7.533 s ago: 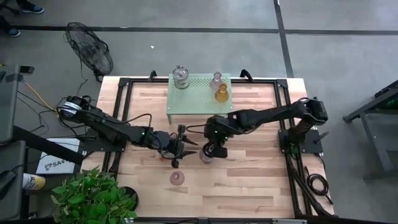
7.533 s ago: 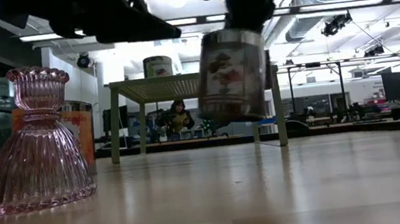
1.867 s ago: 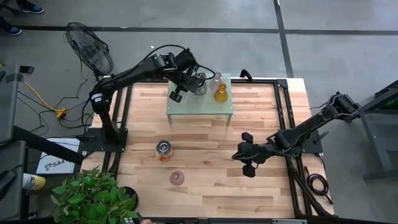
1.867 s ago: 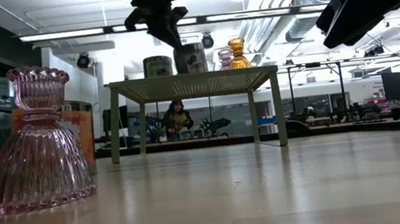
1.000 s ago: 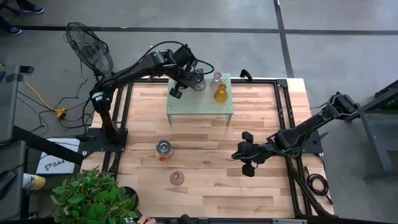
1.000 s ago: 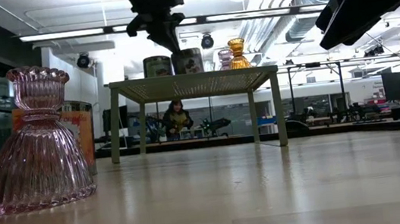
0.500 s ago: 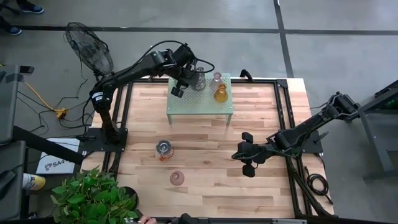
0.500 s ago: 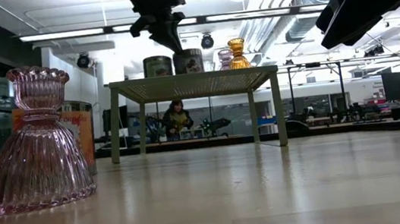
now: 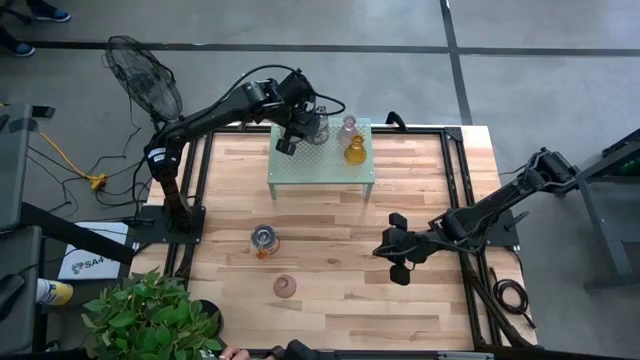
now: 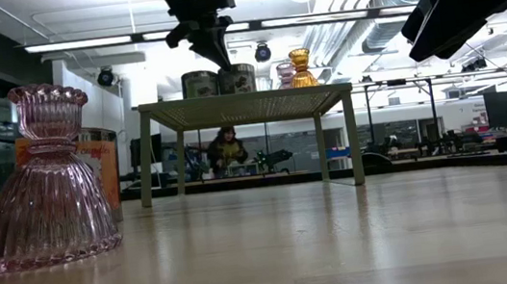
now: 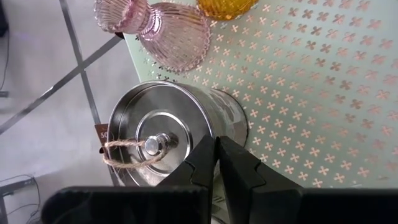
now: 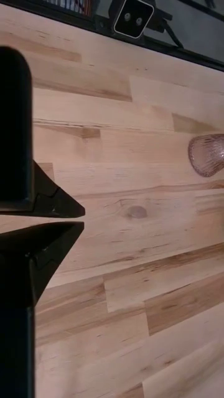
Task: Pick & Place candle stick holders
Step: Put the bottom silver scented candle on the shelf
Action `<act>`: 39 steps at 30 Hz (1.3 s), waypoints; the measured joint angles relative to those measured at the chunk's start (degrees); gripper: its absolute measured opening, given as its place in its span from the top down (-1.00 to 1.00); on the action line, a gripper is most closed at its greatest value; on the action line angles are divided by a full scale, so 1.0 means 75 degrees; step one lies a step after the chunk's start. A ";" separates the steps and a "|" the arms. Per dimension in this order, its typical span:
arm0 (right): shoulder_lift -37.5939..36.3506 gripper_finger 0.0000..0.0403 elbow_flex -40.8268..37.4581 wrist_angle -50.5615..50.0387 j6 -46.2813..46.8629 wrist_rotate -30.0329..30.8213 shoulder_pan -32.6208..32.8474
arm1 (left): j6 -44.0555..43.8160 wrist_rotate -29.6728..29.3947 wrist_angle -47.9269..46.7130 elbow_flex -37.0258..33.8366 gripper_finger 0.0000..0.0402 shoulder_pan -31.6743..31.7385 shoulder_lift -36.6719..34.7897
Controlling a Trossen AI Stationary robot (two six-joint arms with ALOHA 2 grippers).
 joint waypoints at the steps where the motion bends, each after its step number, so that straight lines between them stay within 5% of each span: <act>1: -0.0002 0.92 0.0002 0.0000 0.0000 0.0000 0.0000 | 0.0000 -0.0009 0.0008 0.0000 0.93 0.0000 0.0000; 39: 0.0000 0.92 0.0001 -0.0003 0.0059 -0.0061 0.0009 | -0.0299 -0.0395 0.0080 0.0000 0.93 -0.0003 0.0000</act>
